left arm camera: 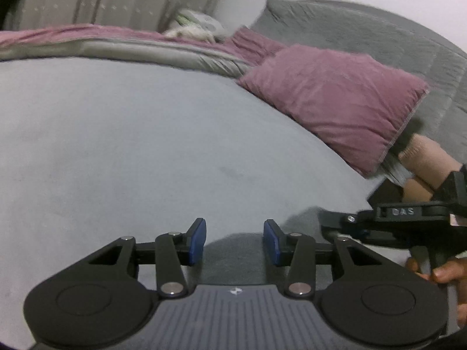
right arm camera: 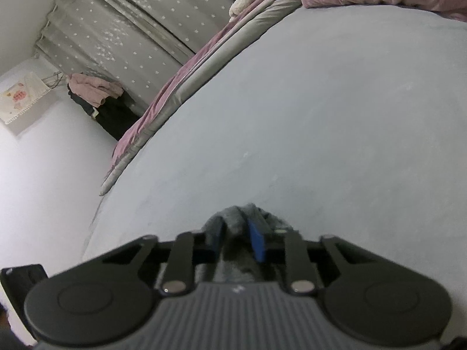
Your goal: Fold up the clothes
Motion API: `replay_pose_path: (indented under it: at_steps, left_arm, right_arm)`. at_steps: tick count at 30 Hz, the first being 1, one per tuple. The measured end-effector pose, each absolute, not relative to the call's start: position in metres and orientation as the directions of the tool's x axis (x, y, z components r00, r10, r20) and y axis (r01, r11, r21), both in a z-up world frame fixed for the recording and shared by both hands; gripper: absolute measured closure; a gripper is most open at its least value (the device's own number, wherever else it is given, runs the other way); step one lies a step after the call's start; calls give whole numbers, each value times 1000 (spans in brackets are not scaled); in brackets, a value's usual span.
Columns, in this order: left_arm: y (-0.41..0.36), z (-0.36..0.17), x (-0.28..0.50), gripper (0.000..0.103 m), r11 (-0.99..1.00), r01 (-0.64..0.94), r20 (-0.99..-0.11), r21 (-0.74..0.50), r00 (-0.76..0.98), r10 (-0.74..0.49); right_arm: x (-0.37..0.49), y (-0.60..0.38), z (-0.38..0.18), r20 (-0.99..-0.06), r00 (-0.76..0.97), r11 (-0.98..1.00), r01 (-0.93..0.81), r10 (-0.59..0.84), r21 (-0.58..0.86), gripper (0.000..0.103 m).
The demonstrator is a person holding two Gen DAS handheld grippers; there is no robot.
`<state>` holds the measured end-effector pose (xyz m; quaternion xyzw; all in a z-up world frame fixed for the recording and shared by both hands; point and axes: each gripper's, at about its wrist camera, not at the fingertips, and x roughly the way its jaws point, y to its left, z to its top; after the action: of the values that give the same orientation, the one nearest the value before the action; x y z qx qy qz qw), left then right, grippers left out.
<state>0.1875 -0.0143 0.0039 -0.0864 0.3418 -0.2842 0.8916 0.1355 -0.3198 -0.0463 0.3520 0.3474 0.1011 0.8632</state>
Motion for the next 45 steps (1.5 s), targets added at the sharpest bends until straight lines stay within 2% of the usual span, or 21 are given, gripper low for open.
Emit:
replay_pose_path:
  at_steps: [3, 5, 7, 10, 17, 21, 26, 28, 29, 31, 32, 35, 37, 40, 42, 45]
  left_arm:
    - [-28, 3, 189, 57, 839, 473, -604, -268, 596, -529]
    - [-33, 3, 187, 60, 844, 482, -614, -237, 599, -514]
    - [-38, 3, 181, 80, 847, 495, -616, -195, 610, -498]
    - [-41, 5, 170, 86, 869, 461, -586, -180, 660, -471]
    - [-22, -14, 150, 86, 911, 284, -469, -300, 788, -400]
    - [-24, -33, 160, 86, 919, 220, -489, -327, 792, -364]
    - [-24, -32, 161, 80, 915, 211, -494, -343, 788, -367]
    - [-17, -27, 159, 76, 901, 211, -488, -379, 782, -388]
    - [-12, -25, 157, 74, 897, 204, -484, -392, 784, -389]
    - [-2, -18, 151, 73, 899, 182, -468, -398, 803, -370]
    - [2, -14, 147, 73, 906, 170, -453, -386, 821, -347]
    - [10, -4, 133, 75, 926, 150, -412, -348, 862, -295]
    - [8, -2, 126, 75, 921, 185, -395, -342, 861, -319]
    - [-8, -6, 123, 76, 915, 255, -394, -312, 842, -369]
    - [-22, -11, 124, 77, 912, 300, -404, -279, 825, -394]
    - [-40, -20, 121, 77, 927, 325, -416, -184, 829, -373]
  right_arm:
    - [135, -317, -46, -534, 738, 742, 67, 413, 667, 91]
    - [134, -316, -45, -536, 736, 742, 70, 413, 667, 92]
    - [132, -317, -42, -534, 739, 749, 62, 410, 660, 93]
    - [128, -312, -38, -533, 749, 768, 51, 394, 639, 93]
    - [117, -297, -16, -520, 799, 852, 17, 303, 524, 94]
    - [120, -295, -29, -545, 790, 862, 43, 280, 505, 94]
    - [125, -294, -52, -582, 768, 863, 77, 268, 499, 92]
    - [124, -298, -51, -567, 774, 848, 74, 283, 524, 82]
    - [123, -299, -50, -559, 778, 841, 74, 288, 536, 74]
    - [119, -300, -41, -535, 797, 845, 58, 282, 532, 62]
    - [117, -300, -37, -523, 806, 847, 51, 278, 529, 60]
    - [111, -296, -23, -483, 839, 874, 17, 252, 485, 61]
    - [108, -289, -13, -460, 856, 901, -15, 236, 434, 62]
    - [103, -269, -4, -443, 861, 931, -91, 252, 353, 73]
    - [104, -252, -5, -457, 846, 943, -143, 274, 300, 79]
    - [105, -231, -13, -497, 829, 962, -167, 255, 215, 82]
